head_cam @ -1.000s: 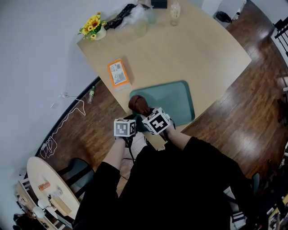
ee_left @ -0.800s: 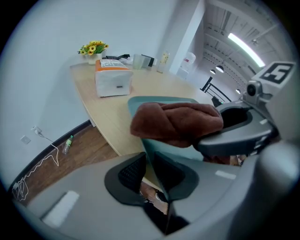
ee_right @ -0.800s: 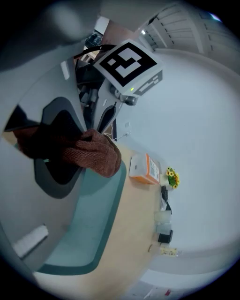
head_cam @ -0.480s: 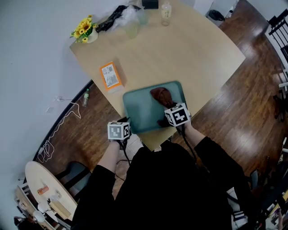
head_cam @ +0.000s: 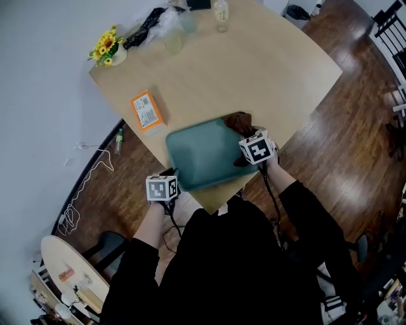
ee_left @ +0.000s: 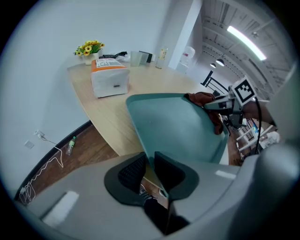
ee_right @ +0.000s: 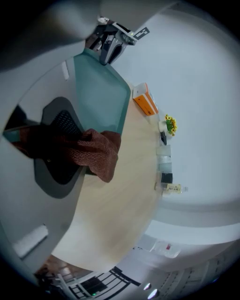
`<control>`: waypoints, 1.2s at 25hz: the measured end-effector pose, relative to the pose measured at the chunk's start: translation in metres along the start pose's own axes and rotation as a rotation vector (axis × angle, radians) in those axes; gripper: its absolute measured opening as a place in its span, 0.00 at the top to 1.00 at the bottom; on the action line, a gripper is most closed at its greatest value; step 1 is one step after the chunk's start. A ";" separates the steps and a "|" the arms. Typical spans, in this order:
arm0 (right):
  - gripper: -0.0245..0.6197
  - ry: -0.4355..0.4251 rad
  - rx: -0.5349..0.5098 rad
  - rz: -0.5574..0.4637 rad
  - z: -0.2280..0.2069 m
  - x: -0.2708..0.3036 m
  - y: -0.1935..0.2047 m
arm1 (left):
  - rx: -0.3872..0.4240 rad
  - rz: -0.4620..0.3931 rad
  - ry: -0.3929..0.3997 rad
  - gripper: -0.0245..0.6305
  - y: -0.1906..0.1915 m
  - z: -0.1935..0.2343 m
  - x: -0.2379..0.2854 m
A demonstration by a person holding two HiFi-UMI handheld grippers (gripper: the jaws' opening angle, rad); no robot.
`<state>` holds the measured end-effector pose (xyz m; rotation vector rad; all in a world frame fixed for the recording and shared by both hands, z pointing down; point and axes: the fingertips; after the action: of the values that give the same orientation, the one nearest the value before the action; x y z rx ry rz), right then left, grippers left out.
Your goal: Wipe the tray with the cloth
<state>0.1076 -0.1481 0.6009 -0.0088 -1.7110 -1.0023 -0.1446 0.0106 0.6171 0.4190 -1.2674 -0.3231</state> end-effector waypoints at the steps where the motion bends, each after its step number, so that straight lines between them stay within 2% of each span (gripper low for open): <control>1: 0.79 0.006 -0.049 -0.008 0.001 0.005 -0.011 | 0.001 0.000 0.001 0.90 -0.001 -0.002 0.000; 5: 0.79 0.007 -0.219 -0.004 -0.001 0.027 -0.054 | -0.013 -0.015 0.008 0.90 -0.006 -0.002 0.001; 9: 0.79 -0.005 -0.330 0.038 0.023 0.044 -0.056 | -0.033 -0.027 0.000 0.90 -0.005 0.002 0.003; 13: 0.79 -0.098 -0.372 0.024 0.100 0.058 -0.066 | -0.037 -0.035 0.001 0.90 -0.004 0.002 0.002; 19: 0.79 -0.294 -0.574 0.008 0.234 0.067 -0.070 | -0.073 -0.064 0.028 0.90 -0.004 0.001 0.000; 21: 0.79 -0.360 -0.550 0.013 0.262 0.063 -0.063 | -0.081 -0.075 0.036 0.90 -0.005 0.002 0.000; 23: 0.78 -0.389 -0.475 0.020 0.269 0.056 -0.048 | -0.089 -0.091 0.043 0.90 -0.006 0.003 0.001; 26: 0.78 -0.349 -0.385 0.012 0.248 0.034 -0.015 | -0.106 -0.109 0.032 0.90 -0.006 0.008 0.003; 30: 0.78 -0.355 -0.349 0.018 0.221 -0.012 0.036 | -0.112 -0.112 0.016 0.91 -0.002 0.009 0.001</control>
<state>-0.0447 0.0163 0.6037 -0.4502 -1.8228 -1.3343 -0.1530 0.0073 0.6197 0.3967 -1.2066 -0.4828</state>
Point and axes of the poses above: the fingertips, and each gripper's own axes: x forward along the fingers, z to its left, y out of its underside, and after that the axes turned 5 degrees about -z, right-handed
